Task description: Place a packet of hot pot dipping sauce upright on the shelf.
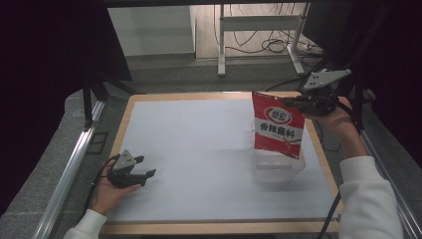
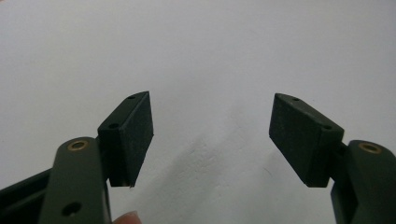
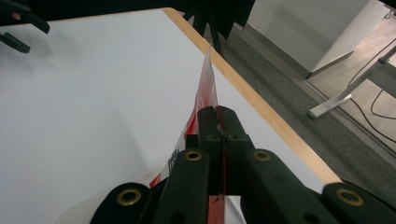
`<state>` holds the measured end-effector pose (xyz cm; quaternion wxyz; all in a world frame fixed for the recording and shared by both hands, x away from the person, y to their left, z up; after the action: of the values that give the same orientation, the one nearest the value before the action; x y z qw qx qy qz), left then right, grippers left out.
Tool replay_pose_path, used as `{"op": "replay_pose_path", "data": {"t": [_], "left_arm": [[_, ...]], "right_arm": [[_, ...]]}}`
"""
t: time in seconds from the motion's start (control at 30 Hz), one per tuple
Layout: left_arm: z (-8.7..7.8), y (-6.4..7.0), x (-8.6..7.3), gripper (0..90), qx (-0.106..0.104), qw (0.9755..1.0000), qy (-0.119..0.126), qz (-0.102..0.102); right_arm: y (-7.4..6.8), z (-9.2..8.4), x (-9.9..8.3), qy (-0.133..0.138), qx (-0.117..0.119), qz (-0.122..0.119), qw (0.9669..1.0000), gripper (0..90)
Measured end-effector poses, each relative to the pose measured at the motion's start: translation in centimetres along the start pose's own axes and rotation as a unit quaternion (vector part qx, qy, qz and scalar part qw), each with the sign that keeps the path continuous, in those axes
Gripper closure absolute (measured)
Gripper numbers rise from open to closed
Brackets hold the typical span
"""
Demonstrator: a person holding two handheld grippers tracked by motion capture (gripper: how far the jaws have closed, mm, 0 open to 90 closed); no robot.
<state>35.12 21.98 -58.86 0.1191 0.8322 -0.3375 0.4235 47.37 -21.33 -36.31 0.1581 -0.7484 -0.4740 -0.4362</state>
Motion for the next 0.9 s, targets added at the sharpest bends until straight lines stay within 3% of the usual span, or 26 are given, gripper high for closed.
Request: {"op": "replay_pose_path", "data": {"t": [0.53, 0.67, 0.9], "left_arm": [[-0.2, 0.2, -0.2, 30.1, 0.007, 0.9999, -0.006, -0.006], [-0.3, 0.3, -0.2, 30.1, 0.010, 0.9999, -0.008, -0.007], [-0.3, 0.4, -0.3, 30.1, 0.013, 0.9998, -0.011, -0.010]], "right_arm": [[-0.1, -0.1, 2.0, -0.002, 0.049, -0.017, 0.9986, 88.9], [-0.2, 0.3, 1.7, 0.003, 0.071, -0.034, 0.9969, 88.9], [0.2, 0.7, 0.4, 0.007, 0.079, -0.032, 0.9963, 88.9]]}}
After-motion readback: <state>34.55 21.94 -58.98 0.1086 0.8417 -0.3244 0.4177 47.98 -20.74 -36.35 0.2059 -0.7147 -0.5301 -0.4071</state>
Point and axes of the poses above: each handheld gripper's, and its own axes: z roughly forward along the jaws, x roughly out of its top, y roughly to its right, the point moved 10 cm from there along z, roughly forward along the jaws, and after that the axes turned 3 degrees about z, right-handed, at the moved point
